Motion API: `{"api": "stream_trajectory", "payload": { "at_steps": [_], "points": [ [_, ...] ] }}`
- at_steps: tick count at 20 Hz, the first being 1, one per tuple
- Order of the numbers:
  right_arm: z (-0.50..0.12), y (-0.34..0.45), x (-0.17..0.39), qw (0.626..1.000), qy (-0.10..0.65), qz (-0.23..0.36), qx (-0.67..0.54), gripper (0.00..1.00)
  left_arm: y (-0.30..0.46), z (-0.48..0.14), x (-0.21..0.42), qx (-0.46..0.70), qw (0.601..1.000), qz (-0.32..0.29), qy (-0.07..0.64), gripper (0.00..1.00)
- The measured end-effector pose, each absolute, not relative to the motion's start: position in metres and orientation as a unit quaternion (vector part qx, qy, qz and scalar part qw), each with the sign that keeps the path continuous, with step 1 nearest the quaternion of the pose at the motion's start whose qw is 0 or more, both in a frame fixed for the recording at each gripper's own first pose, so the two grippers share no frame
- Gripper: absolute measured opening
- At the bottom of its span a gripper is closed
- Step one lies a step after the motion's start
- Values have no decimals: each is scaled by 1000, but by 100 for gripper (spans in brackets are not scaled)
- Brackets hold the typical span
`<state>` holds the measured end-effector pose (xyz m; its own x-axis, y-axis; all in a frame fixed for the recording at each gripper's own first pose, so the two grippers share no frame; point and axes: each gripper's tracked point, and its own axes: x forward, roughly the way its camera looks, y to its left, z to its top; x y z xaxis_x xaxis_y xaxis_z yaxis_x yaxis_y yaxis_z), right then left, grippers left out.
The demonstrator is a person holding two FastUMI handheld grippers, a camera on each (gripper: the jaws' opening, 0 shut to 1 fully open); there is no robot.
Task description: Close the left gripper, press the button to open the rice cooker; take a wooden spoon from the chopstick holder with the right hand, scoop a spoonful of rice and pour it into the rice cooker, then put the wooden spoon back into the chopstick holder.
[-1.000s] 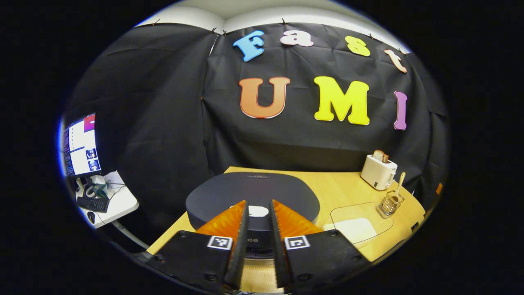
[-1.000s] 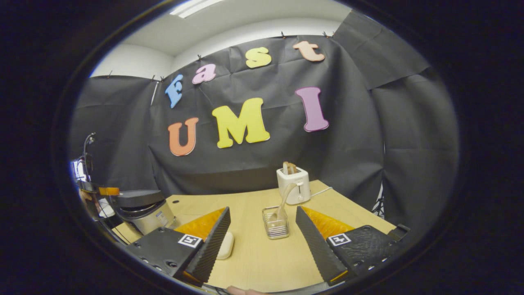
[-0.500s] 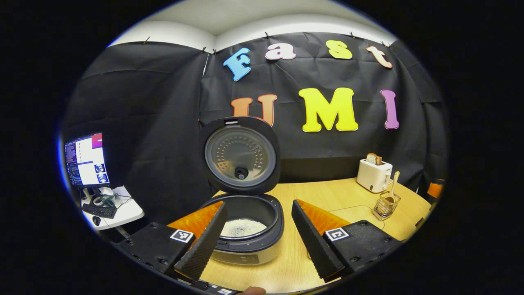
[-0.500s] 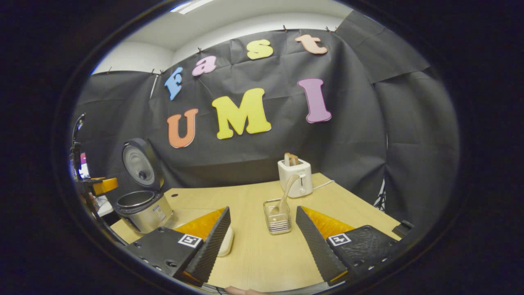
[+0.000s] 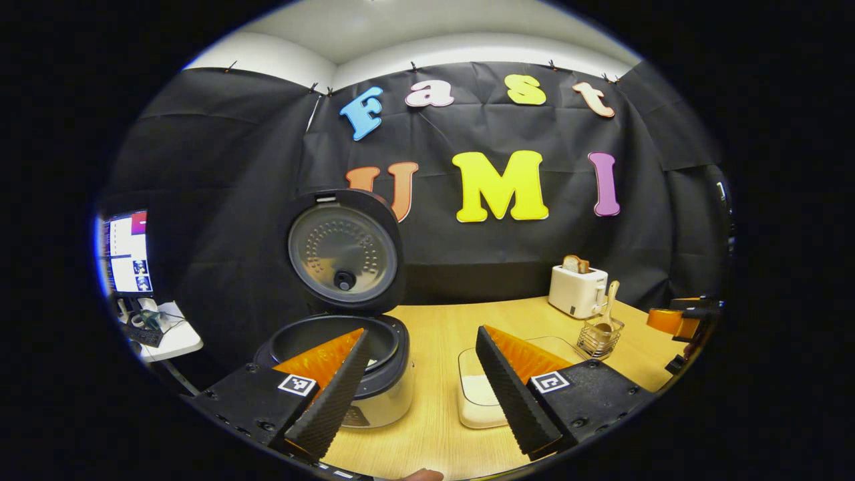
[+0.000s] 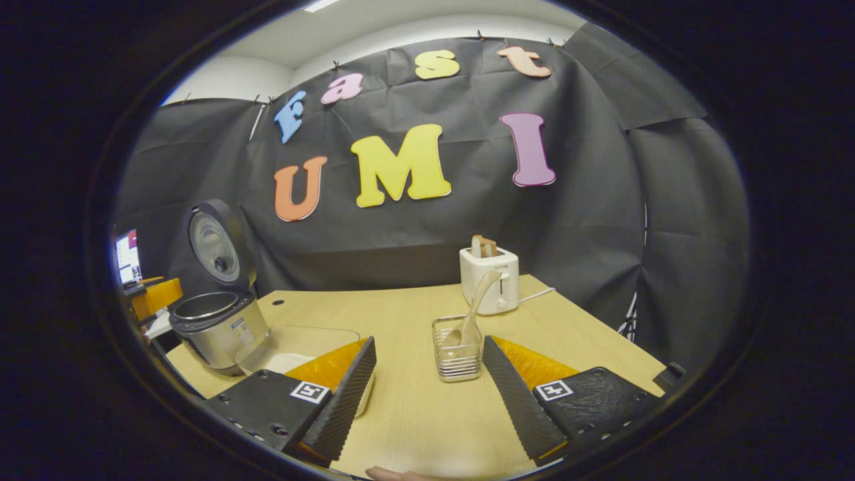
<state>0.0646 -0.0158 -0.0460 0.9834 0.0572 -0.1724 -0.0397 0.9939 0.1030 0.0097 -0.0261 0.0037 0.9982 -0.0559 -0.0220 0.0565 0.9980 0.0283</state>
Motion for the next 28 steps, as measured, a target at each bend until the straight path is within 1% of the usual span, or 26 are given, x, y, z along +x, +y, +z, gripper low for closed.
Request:
{"api": "stream_trajectory", "payload": {
  "at_steps": [1,2,3,4,5,6,9,12,13,14,15,16,20,21,22,23,24,25,26,28],
  "points": [
    [-47,-16,73,994,91,22,48,96,-26,3,10,14,999,-33,7,100],
    [-50,-16,83,994,97,23,40,92,-26,2,11,16,999,-35,13,100],
    [-48,-18,95,994,99,22,37,96,-24,1,10,18,999,-38,13,100],
    [-51,-25,108,993,108,13,35,92,-20,1,12,18,999,-36,11,100],
    [-51,-31,122,993,115,5,34,92,-16,-1,13,18,999,-35,15,100],
    [-52,-34,136,992,121,1,32,96,-10,-2,13,15,999,-30,17,100],
    [-55,-44,178,988,147,-8,35,96,5,-1,17,-5,1000,-17,20,100],
    [-72,-52,220,980,191,-14,49,96,19,-4,20,-4,1000,-7,25,100],
    [-75,-59,232,977,203,-20,55,96,23,-6,21,5,1000,-2,29,100],
    [-83,-67,245,974,215,-31,64,92,29,-7,20,14,999,3,31,100],
    [-87,-73,257,971,224,-41,76,92,33,-9,21,16,999,7,33,100],
    [-93,-75,268,967,233,-44,91,96,35,-10,21,13,999,8,35,100],
    [-112,-78,304,948,266,-55,165,94,35,-8,22,1,999,4,33,100],
    [-115,-77,307,944,272,-53,179,91,36,-8,21,3,999,4,33,100],
    [-120,-80,309,941,277,-62,186,84,36,-8,21,4,999,5,32,100],
    [-124,-83,308,940,280,-70,183,65,36,-7,23,3,1000,4,30,100],
    [-125,-84,308,940,281,-71,182,58,35,-8,24,1,1000,3,30,100],
    [-121,-78,308,940,276,-61,193,45,35,-10,25,-2,999,4,33,100],
    [-117,-72,308,938,274,-50,208,44,36,-11,24,-3,999,4,35,100],
    [-117,-71,306,936,274,-54,213,13,37,-12,24,-2,999,6,38,100]
  ]
}}
